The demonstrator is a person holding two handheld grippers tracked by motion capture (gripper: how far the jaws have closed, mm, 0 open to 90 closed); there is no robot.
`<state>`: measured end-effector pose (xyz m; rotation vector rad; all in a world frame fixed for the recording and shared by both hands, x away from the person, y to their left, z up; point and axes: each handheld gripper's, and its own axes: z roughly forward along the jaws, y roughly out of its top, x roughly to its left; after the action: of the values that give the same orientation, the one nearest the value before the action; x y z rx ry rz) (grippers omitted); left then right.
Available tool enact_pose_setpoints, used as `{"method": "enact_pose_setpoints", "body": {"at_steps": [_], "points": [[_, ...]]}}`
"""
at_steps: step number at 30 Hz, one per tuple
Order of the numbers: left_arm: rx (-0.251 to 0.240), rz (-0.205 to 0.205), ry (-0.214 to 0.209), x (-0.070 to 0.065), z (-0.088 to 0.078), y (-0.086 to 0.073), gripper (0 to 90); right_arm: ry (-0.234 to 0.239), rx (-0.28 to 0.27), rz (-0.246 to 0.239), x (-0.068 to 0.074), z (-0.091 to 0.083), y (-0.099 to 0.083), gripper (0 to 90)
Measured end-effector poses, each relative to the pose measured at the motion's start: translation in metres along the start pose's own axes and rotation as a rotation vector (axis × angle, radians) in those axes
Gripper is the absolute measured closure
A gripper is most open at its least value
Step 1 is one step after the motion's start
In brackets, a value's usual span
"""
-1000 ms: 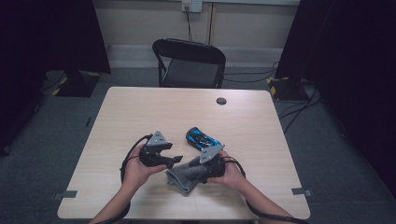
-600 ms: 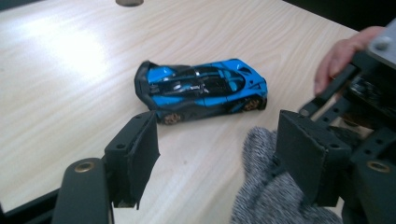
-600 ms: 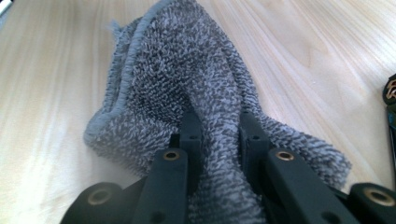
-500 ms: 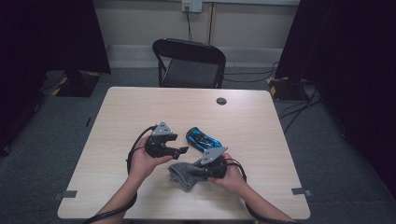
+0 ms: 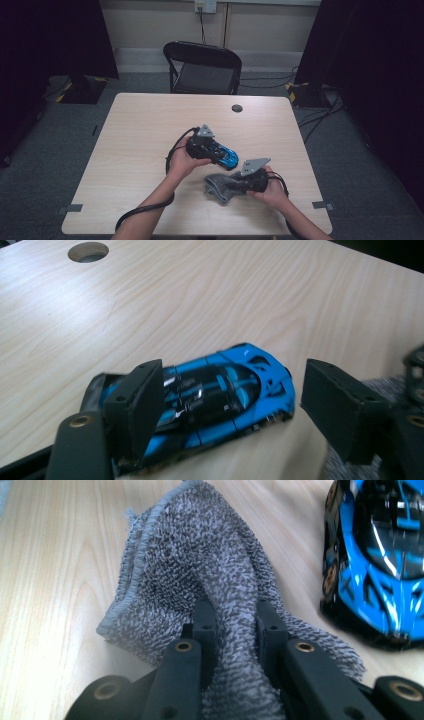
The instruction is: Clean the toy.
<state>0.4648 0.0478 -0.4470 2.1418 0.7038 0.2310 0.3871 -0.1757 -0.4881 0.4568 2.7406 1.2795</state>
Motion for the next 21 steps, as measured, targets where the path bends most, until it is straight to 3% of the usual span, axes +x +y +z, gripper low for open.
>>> {"method": "enact_pose_setpoints", "body": {"at_steps": [6,11,18,21], "points": [[0.024,0.017,-0.01,0.004,0.018,0.0,20.1,0.005,0.001,0.007,-0.003,0.0,-0.003,76.4],[0.051,0.045,0.016,0.005,0.029,-0.003,20.3,0.015,-0.003,0.013,-0.005,0.001,-0.005,76.3],[0.043,0.071,0.017,0.006,0.038,-0.006,19.4,0.026,-0.002,0.022,-0.007,0.002,-0.007,76.4],[0.04,0.111,0.012,0.006,0.042,-0.009,15.3,0.029,-0.005,0.026,-0.008,0.002,-0.007,76.4]]}}
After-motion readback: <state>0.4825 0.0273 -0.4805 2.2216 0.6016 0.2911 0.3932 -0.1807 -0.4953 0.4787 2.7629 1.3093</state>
